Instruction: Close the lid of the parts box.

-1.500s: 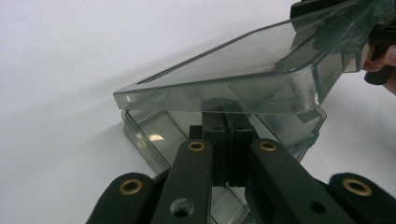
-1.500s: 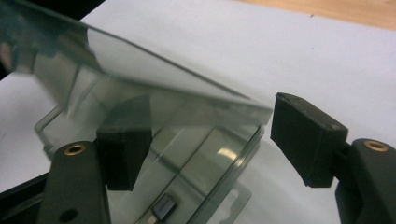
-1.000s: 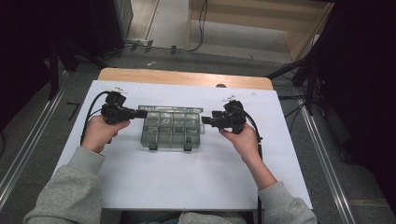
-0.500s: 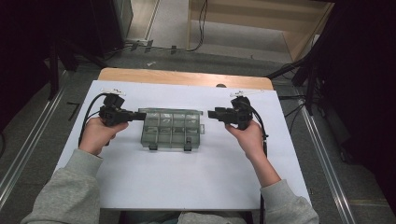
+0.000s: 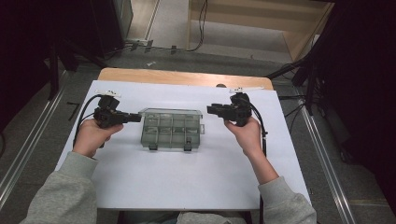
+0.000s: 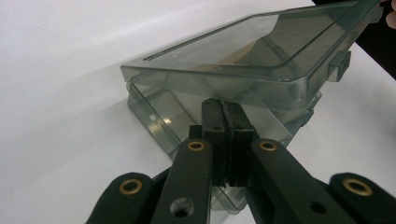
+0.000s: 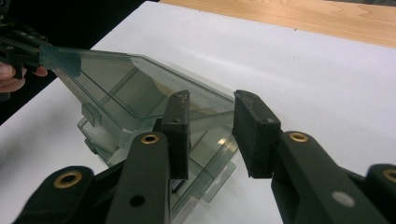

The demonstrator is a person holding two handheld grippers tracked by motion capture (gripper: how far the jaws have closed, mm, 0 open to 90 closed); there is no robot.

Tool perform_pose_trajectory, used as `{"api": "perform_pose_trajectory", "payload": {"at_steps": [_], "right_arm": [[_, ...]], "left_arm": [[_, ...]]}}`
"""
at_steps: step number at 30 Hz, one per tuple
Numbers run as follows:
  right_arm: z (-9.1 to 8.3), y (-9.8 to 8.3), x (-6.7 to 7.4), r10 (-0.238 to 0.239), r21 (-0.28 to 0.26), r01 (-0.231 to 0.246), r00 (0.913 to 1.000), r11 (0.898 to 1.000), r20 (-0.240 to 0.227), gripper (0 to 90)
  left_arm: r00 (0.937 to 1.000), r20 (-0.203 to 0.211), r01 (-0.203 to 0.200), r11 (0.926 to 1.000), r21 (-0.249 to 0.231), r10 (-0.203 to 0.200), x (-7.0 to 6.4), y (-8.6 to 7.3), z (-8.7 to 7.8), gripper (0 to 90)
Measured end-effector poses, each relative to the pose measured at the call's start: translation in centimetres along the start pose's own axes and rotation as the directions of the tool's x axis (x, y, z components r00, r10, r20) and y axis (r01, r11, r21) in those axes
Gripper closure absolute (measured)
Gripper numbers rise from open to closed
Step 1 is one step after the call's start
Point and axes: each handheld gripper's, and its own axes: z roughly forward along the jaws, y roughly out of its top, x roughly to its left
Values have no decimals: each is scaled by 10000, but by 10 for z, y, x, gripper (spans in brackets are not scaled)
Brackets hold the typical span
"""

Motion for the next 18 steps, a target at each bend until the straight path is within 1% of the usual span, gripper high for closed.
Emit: {"api": "perform_pose_trajectory", "payload": {"at_steps": [5, 10, 11, 14, 18], "right_arm": [[1, 1, 2, -22, 11, 22, 10000, 10000, -91, 687], [2, 2, 6, -173, 21, 174, 9997, 9998, -156, 725], [2, 2, 7, -219, 32, 219, 9996, 9998, -159, 733], [4, 1, 10, -405, 203, 410, 9989, 9990, -215, 777], [9, -1, 14, -582, 388, 595, 9977, 9975, -348, 831]], "left_arm": [[9999, -156, 46, 10000, -5, -46, 3, -2, -5, 891], [9994, -314, 135, 9997, -214, -142, 4, -3, -10, 891], [9991, -393, 140, 9995, -272, -150, 3, -3, -11, 890], [9992, -395, 47, 9989, -468, -65, 0, -2, -11, 890], [9991, -415, -109, 9986, -508, 88, -7, 0, -9, 891]]}}
